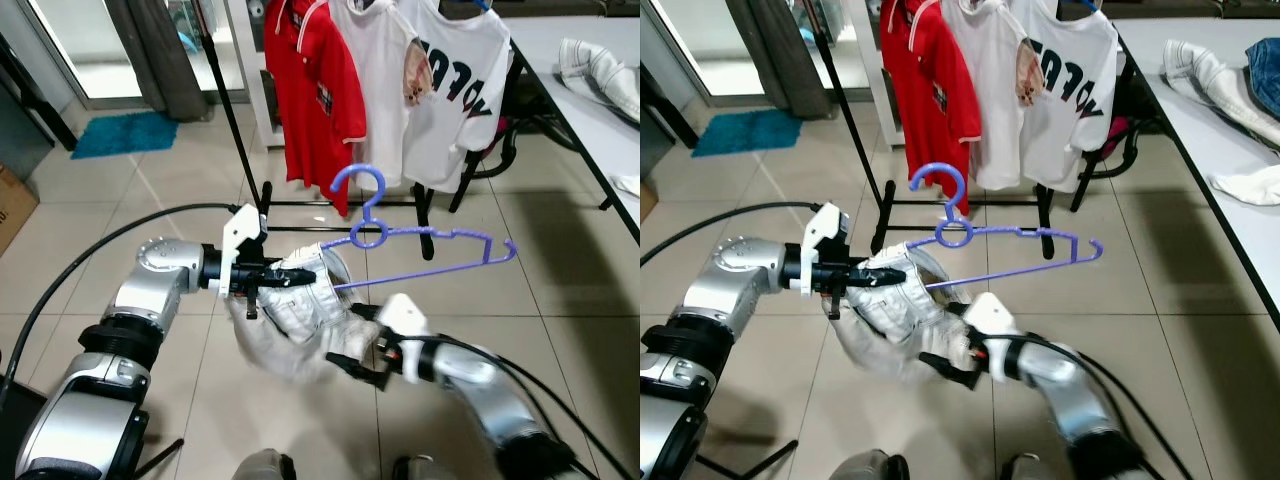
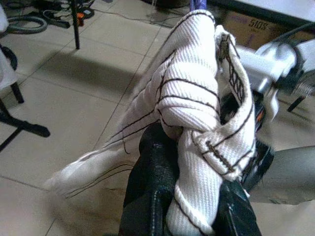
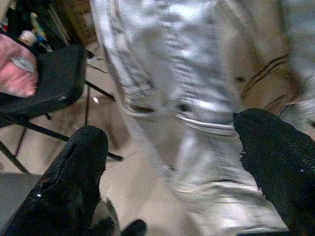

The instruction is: Hang hanger

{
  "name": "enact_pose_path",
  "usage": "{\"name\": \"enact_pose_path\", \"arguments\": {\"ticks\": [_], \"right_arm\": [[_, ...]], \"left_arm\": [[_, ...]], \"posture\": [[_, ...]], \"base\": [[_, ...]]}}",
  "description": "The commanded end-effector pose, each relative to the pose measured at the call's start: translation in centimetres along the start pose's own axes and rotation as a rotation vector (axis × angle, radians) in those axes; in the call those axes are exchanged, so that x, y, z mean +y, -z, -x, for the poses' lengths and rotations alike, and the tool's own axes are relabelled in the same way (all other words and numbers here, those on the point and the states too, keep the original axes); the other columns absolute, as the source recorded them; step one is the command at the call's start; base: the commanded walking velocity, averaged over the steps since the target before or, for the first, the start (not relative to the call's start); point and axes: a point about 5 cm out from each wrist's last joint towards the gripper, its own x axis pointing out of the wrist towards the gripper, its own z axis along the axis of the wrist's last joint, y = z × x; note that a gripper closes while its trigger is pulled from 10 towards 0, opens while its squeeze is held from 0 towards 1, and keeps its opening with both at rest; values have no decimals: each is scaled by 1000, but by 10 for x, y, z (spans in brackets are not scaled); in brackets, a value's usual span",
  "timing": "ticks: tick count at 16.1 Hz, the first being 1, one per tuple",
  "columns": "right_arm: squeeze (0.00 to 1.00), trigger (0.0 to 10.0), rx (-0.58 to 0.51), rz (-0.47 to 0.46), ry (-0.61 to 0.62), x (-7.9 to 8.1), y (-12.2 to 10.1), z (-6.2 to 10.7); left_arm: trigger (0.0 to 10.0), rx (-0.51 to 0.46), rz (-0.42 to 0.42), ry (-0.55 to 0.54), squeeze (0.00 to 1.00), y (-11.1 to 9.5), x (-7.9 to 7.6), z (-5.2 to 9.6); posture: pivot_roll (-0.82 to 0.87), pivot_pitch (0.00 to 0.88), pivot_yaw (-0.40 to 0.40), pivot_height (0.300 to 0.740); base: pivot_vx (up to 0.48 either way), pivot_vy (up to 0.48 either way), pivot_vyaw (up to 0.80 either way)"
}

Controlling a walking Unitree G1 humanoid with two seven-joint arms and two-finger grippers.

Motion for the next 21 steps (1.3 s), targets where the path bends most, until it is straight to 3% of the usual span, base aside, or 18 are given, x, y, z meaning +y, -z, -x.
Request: {"name": "enact_pose_path", "arguments": {"ticks": [1, 6, 13, 17, 21], "right_arm": [[0, 10000, 6, 10, -9, 3, -3, -11], [0, 10000, 25, 12, 113, -11, -3, -20], [0, 10000, 50, -9, 170, -22, 15, 6], [0, 10000, 0, -26, 76, -9, 9, -9], [0, 10000, 17, -27, -98, 10, 13, -14]], "left_arm": [[0, -31, -43, 15, 0, -14, 2, 6], [0, -1, -49, 26, 0, -10, -1, 10], [0, -2, -40, -8, 0, -9, 1, 17], [0, -50, -31, 46, 0, -15, -7, 3], [0, -69, -35, 64, 0, -20, -10, 1]], "posture": [[58, 145, 122, 740], [78, 154, 110, 740], [77, 153, 111, 740], [92, 151, 110, 740], [100, 147, 99, 740]], "base": [[0, 0, 0], [0, 0, 0], [0, 0, 0], [0, 0, 0], [0, 0, 0]]}}
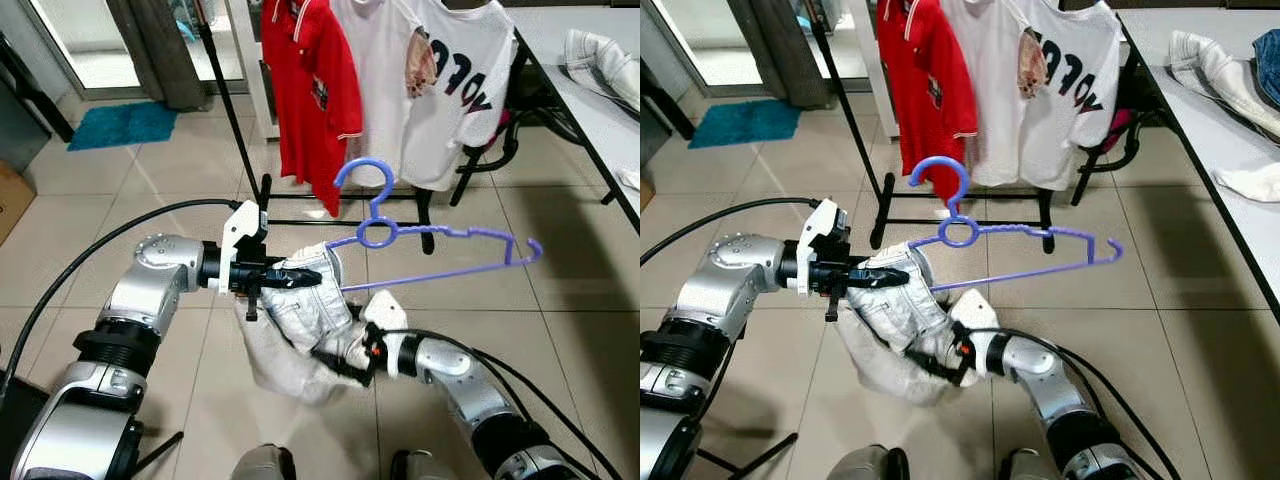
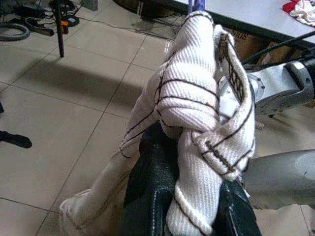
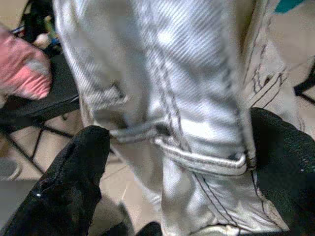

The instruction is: Hang hanger

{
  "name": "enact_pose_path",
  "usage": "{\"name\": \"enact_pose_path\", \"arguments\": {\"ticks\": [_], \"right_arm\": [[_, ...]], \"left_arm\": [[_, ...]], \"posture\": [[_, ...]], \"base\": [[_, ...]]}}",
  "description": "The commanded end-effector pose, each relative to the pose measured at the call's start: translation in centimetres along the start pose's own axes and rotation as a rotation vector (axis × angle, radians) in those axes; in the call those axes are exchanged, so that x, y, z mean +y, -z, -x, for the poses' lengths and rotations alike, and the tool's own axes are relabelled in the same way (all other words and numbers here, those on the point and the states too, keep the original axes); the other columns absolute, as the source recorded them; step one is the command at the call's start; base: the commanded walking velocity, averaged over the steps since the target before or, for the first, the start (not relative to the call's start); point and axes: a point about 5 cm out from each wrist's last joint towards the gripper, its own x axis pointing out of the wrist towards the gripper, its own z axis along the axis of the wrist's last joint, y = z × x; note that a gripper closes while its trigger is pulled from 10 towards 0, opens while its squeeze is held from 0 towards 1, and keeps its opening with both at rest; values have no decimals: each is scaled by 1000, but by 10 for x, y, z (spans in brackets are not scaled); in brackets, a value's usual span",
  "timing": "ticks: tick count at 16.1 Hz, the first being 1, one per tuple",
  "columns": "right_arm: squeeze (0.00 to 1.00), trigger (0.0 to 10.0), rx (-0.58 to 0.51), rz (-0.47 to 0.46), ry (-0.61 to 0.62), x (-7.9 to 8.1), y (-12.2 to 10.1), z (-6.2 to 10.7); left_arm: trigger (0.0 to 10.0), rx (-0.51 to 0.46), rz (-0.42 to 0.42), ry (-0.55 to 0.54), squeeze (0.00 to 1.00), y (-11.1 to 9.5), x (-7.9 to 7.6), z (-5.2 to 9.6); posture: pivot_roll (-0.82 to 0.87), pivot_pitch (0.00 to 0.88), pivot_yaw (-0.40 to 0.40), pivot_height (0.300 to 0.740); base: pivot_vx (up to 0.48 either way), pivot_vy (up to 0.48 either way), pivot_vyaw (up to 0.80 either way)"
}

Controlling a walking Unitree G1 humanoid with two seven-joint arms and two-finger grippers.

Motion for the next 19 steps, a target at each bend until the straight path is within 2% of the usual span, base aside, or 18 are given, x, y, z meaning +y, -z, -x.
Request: {"name": "enact_pose_path", "arguments": {"ticks": [1, 4, 7, 9, 11, 12, 15, 16, 19], "right_arm": [[0, 10000, 28, 10, -66, 10, 6, -1], [0, 10000, 97, 43, -99, 9, 17, 7], [0, 10000, 154, 57, -121, 8, 27, 19], [0, 10000, 201, 49, -112, 8, 39, 33], [0, 10000, 227, 45, -108, 9, 47, 43], [0, 10000, 261, 40, -108, 9, 55, 54], [0, 9608, 301, 33, -112, 10, 63, 65], [0, 9216, 341, 40, -114, 9, 68, 71], [0, 8745, 374, 53, -133, 11, 73, 74]], "left_arm": [[0, -37, -39, 17, 0, -12, -2, 3], [0, -51, -41, 59, 0, -17, -6, -4], [0, -77, -31, 113, 0, -19, -12, -18], [0, -92, -31, 165, 0, -21, -22, -32], [0, -92, -28, 168, 0, -19, -25, -35], [0, -85, -20, 162, 0, -14, -26, -35], [0, -77, -15, 150, 0, -13, -27, -29], [0, -73, -16, 136, 0, -16, -25, -18], [0, -69, -25, 125, 0, -21, -24, -8]], "posture": [[102, 147, 98, 740], [98, 151, 94, 740], [91, 152, 89, 740], [84, 146, 88, 740], [79, 145, 87, 740], [73, 143, 85, 740], [70, 140, 79, 740], [71, 136, 77, 740], [76, 133, 69, 740]], "base": [[0, 0, 0], [0, 0, 0], [0, 0, 0], [0, 0, 0], [0, 0, 0], [0, 0, 0], [0, 0, 0], [0, 0, 0], [0, 0, 0]]}}
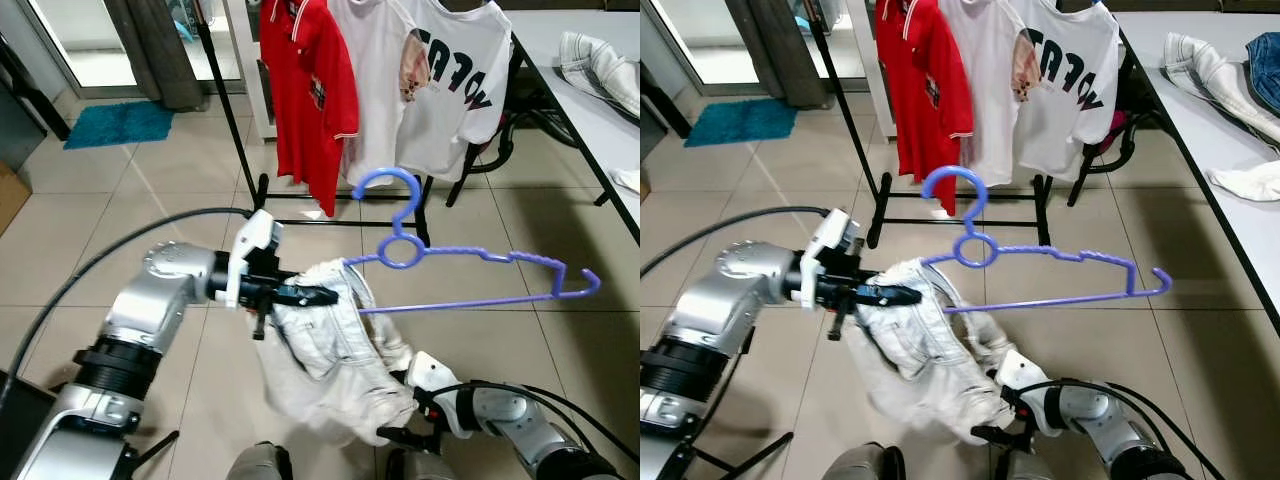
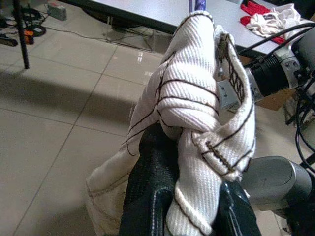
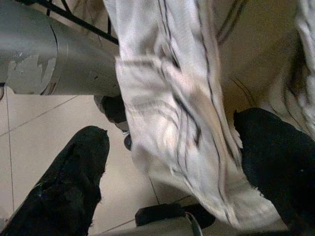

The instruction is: Hang hanger

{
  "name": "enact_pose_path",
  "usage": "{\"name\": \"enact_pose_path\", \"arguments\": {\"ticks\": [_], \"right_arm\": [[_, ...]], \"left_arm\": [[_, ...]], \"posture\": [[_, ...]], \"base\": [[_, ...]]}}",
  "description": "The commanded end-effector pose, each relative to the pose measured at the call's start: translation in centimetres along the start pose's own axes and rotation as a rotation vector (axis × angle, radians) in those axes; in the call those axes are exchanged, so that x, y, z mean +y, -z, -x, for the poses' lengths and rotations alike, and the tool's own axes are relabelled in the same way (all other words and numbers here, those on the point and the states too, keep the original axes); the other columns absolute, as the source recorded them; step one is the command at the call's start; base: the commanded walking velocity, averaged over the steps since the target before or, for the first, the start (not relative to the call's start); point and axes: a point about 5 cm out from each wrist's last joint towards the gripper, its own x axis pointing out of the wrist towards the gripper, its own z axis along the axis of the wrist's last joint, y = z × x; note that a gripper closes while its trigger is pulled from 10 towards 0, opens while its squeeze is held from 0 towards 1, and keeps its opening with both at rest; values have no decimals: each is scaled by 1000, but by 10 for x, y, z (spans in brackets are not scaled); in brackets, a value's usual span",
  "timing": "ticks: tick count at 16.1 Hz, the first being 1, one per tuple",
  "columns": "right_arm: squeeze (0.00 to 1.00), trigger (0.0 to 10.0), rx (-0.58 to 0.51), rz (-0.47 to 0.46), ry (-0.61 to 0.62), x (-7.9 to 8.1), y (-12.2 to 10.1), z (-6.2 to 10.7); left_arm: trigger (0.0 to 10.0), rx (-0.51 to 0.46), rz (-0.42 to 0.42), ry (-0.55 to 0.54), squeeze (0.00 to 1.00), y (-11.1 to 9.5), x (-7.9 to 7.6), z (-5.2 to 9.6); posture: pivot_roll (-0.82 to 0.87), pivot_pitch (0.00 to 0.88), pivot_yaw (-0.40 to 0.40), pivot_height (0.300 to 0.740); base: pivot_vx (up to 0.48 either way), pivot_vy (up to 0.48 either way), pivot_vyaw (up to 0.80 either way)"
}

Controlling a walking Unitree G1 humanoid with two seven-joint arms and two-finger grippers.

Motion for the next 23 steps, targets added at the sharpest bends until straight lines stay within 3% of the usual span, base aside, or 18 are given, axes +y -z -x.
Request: {"name": "enact_pose_path", "arguments": {"ticks": [1, 2, 3, 4, 5, 7, 8, 14, 15, 16, 17, 23], "right_arm": [[0, 7804, 23, 24, -21, 3, 2, -1], [0, 5922, 32, 24, -24, 4, 3, -2], [0, 5922, 33, 24, -25, 4, 4, -2], [0, 4196, 37, 21, -30, 5, 4, -3], [0, 0, 32, 9, -37, 5, 4, -4], [0, 0, 24, 2, -28, 7, 3, -8], [0, 1020, 19, -6, -2, 5, 2, -10], [0, 1922, -29, -52, 64, -2, -9, -19], [0, 902, -36, -52, 62, -1, -12, -22], [0, 902, -38, -53, 62, -1, -12, -23], [0, 0, -41, -53, 59, -1, -13, -24], [0, 0, -36, -71, 55, 1, -7, -19]], "left_arm": [[0, -50, -51, 0, 0, -18, 0, 8], [0, -57, -60, -7, 0, -22, 0, 11], [0, -58, -62, -8, 0, -24, 0, 12], [0, -63, -66, -11, 0, -27, 1, 14], [0, -70, -70, -16, 0, -30, 1, 15], [0, -79, -73, -20, 0, -34, 1, 16], [0, -70, -74, -6, 0, -33, -1, 15], [0, -93, -71, 16, 0, -40, -3, 10], [0, -103, -74, 23, 0, -44, -4, 9], [0, -105, -75, 24, 0, -45, -4, 9], [0, -114, -76, 23, 0, -47, -4, 9], [0, -124, -72, -2, 0, -50, -1, 17]], "posture": [[81, 133, 65, 740], [83, 134, 63, 740], [83, 134, 63, 740], [83, 134, 63, 740], [83, 134, 63, 740], [96, 141, 62, 740], [98, 145, 66, 740], [100, 150, 77, 740], [102, 151, 78, 740], [102, 151, 78, 740], [104, 151, 79, 740], [105, 142, 70, 740]], "base": [[0, 0, 0], [0, 0, 0], [0, 0, 0], [0, 0, 0], [0, 0, 0], [0, 0, 0], [0, 0, 0], [0, 0, 0], [0, 0, 0], [0, 0, 0], [0, 0, 0], [0, 0, 0]]}}
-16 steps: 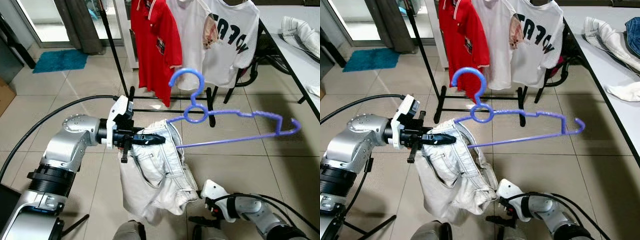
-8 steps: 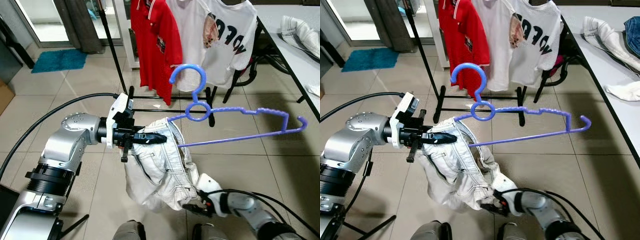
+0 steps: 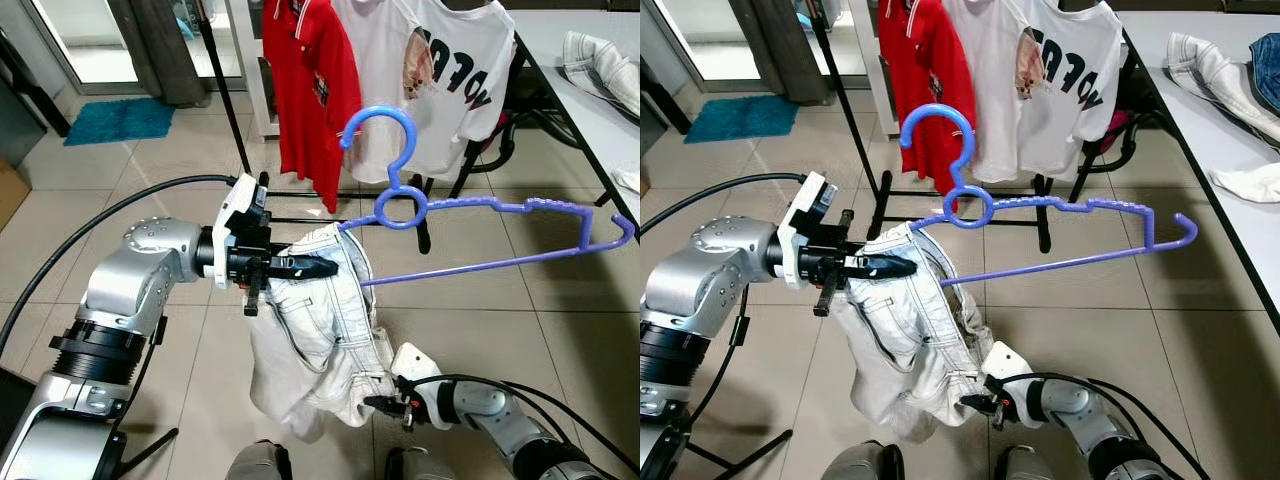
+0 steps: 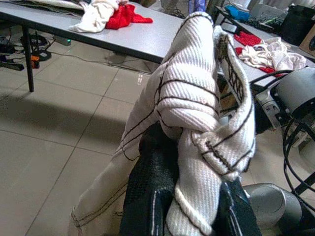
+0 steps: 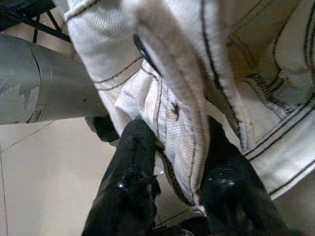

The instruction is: Hang hanger

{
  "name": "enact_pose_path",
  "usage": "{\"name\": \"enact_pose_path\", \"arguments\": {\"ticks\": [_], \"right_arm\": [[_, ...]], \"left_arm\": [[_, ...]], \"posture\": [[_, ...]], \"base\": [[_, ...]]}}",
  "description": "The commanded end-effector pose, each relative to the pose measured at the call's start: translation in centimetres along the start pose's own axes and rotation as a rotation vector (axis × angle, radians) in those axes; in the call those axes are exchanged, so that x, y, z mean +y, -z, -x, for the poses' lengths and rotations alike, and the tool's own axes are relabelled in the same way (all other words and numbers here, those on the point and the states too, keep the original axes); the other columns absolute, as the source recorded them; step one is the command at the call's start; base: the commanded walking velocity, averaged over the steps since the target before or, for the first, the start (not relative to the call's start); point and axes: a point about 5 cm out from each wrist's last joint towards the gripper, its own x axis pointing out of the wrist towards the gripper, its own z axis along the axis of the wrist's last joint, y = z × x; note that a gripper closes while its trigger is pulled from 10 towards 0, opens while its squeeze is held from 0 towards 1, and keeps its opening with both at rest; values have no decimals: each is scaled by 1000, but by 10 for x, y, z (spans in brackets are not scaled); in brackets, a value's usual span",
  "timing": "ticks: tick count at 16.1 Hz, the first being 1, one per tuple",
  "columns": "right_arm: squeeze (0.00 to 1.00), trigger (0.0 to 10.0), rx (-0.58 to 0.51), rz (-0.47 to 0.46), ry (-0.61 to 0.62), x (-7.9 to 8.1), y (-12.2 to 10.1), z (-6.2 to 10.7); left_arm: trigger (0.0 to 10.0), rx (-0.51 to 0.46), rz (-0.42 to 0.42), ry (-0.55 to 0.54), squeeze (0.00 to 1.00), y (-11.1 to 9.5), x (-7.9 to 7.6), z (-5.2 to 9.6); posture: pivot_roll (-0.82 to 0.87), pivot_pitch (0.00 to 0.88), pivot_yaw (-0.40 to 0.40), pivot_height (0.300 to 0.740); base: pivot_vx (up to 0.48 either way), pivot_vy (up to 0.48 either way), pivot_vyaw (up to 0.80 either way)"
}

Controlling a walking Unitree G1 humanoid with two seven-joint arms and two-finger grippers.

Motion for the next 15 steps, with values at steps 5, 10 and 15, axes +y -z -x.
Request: {"name": "enact_pose_path", "arguments": {"ticks": [5, 10, 15], "right_arm": [[0, 0, -13, -52, 27, 0, 5, 4], [0, 0, -54, -85, 145, -14, 10, 23], [0, 0, -56, -20, 345, -43, 13, 62]], "left_arm": [[0, -28, -63, -56, 0, -14, 4, 9], [0, -14, -60, -140, 0, -3, 2, 23], [0, 11, -46, -188, 0, 13, -9, 40]], "posture": [[106, 123, 65, 740], [97, 80, 62, 740], [67, 13, 37, 740]], "base": [[0, 0, 0], [0, 0, 0], [0, 0, 0]]}}
